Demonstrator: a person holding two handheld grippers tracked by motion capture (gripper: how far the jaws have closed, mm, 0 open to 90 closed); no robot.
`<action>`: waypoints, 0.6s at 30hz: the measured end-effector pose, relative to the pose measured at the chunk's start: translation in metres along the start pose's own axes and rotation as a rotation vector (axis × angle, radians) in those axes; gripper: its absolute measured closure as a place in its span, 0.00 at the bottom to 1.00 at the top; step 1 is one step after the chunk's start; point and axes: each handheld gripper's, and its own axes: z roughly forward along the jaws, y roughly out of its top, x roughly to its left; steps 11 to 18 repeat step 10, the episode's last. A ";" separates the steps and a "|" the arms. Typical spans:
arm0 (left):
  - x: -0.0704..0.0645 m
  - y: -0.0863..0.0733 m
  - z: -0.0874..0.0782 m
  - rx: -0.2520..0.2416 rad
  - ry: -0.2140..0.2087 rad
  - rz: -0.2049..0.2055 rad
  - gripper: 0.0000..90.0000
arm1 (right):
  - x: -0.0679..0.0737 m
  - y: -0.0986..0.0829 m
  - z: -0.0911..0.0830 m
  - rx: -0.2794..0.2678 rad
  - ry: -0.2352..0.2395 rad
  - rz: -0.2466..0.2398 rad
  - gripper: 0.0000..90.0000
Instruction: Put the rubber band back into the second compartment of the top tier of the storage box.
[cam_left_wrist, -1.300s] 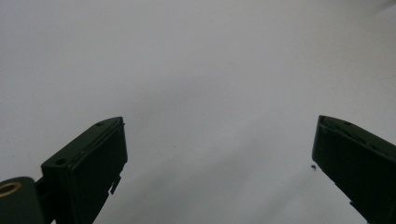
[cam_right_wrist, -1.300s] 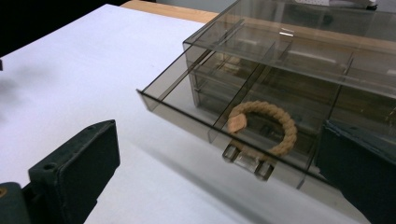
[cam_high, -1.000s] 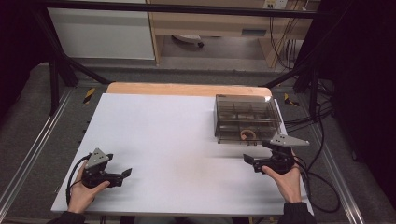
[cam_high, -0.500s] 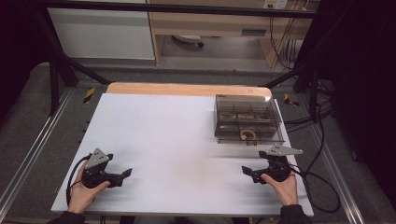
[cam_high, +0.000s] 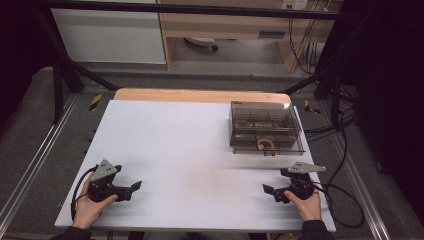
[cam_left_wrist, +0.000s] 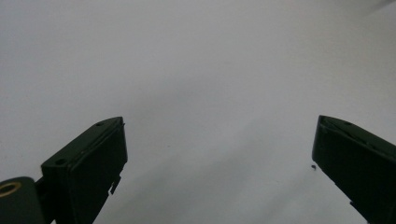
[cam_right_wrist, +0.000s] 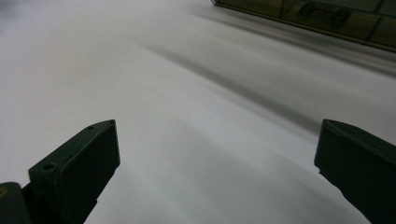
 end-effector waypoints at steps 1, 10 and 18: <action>0.000 0.000 0.000 0.001 0.000 0.001 0.03 | 0.000 -0.001 0.001 0.001 0.004 0.000 0.01; -0.001 0.000 0.000 0.007 -0.003 0.006 0.03 | -0.002 -0.003 0.002 0.007 0.006 0.003 0.01; -0.001 0.000 0.000 0.007 -0.003 0.006 0.03 | -0.002 -0.003 0.002 0.007 0.006 0.003 0.01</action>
